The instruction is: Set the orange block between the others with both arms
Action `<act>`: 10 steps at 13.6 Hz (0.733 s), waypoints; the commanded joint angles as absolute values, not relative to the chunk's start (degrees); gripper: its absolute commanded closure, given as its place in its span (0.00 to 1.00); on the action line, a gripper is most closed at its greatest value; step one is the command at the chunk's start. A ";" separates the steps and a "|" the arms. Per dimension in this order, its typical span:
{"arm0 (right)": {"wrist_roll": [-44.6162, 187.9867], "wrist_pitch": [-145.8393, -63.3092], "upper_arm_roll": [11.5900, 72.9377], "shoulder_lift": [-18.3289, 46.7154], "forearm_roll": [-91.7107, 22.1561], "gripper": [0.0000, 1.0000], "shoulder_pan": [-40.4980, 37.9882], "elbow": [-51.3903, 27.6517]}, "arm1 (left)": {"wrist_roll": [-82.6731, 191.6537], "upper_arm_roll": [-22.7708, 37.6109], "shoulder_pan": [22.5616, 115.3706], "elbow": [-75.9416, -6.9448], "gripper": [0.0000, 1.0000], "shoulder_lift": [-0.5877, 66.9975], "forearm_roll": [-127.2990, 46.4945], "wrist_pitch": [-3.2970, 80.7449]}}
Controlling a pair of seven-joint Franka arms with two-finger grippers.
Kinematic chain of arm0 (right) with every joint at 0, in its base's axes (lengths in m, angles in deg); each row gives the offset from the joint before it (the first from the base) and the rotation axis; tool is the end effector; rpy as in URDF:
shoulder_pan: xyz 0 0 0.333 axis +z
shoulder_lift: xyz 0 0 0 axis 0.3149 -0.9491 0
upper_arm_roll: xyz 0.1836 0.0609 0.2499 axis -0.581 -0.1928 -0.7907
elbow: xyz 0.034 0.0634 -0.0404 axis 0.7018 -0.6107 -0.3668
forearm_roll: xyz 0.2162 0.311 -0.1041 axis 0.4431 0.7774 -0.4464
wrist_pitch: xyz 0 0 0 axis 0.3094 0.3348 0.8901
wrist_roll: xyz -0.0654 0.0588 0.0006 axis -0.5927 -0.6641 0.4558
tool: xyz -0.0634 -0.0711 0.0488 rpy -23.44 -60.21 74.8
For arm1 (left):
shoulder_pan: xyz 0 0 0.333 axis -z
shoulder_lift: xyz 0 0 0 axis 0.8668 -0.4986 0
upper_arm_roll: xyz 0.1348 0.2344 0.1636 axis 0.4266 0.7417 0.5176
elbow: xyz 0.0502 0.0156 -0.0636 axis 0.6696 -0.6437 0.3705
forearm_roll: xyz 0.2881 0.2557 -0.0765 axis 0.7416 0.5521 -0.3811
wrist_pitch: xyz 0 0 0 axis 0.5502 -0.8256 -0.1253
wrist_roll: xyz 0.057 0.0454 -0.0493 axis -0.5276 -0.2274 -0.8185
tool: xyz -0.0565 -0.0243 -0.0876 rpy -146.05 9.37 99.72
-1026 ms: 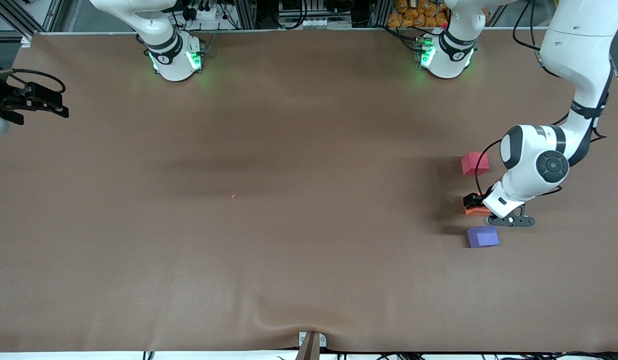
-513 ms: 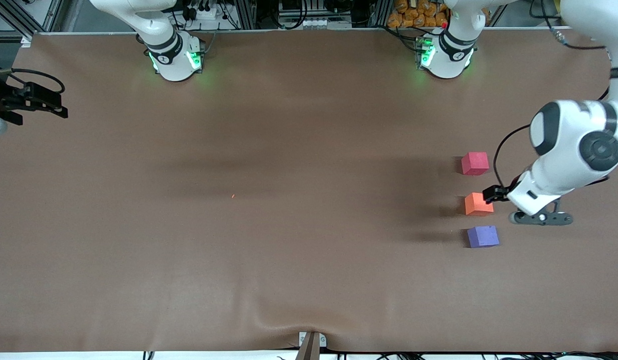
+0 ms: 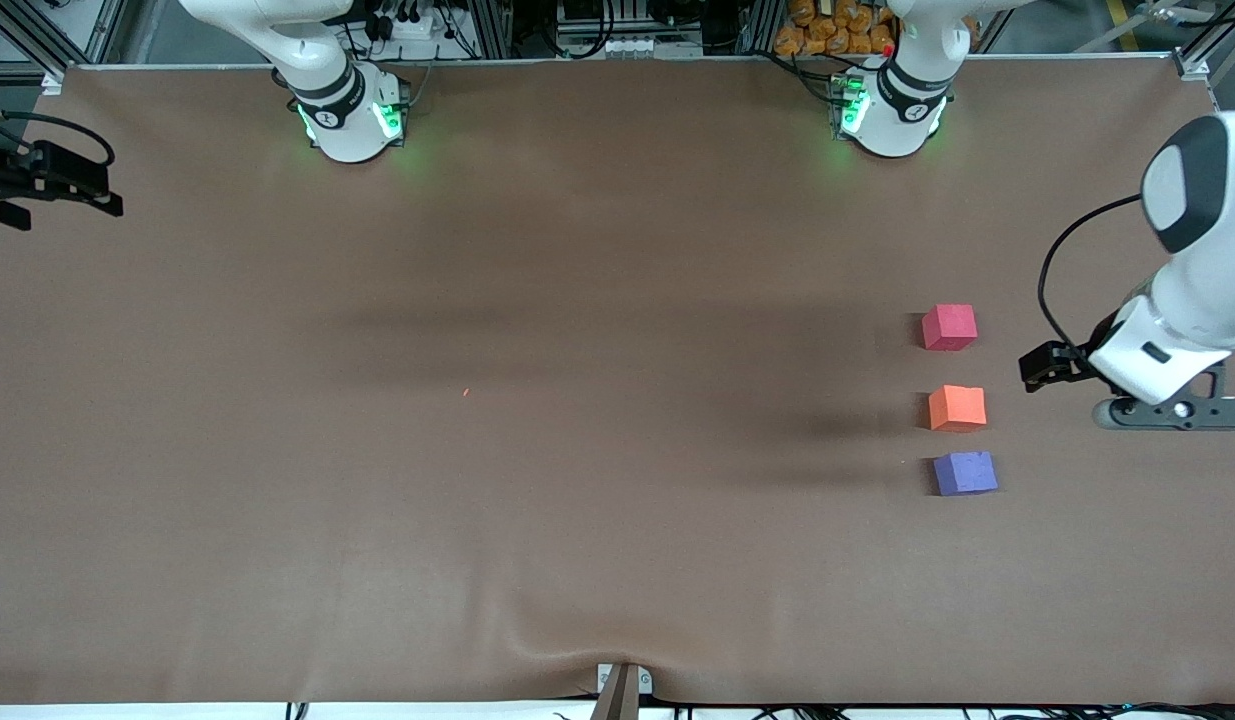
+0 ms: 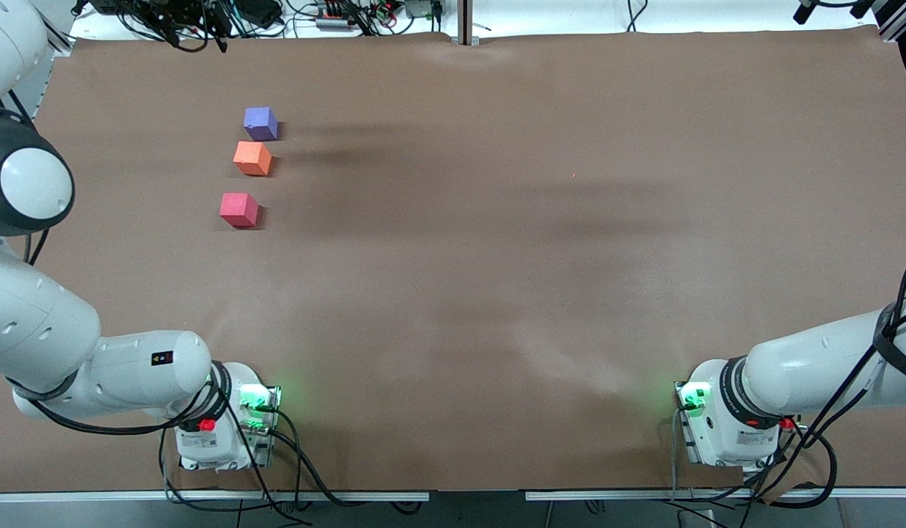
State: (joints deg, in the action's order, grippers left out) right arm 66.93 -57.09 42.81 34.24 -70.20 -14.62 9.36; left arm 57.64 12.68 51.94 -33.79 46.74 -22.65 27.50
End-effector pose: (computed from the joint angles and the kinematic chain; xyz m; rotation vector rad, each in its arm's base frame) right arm 0.5291 -0.0152 0.6608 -3.0715 -0.2121 0.3495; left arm 0.6295 -0.0295 0.5113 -3.0413 0.0908 -0.0650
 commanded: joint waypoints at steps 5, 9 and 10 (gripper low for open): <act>67.66 -54.35 43.14 34.67 -69.09 0.00 -15.01 10.16 | 56.20 8.52 51.66 -24.09 0.00 48.35 -24.28 12.71; 67.49 -53.02 42.79 34.41 -69.07 0.00 -15.19 11.03 | 55.76 8.43 51.57 -24.78 0.00 53.62 -27.28 8.67; 67.40 -53.03 42.88 34.32 -69.34 0.00 -15.28 11.91 | 55.76 8.34 51.57 -24.79 0.00 54.25 -27.37 7.36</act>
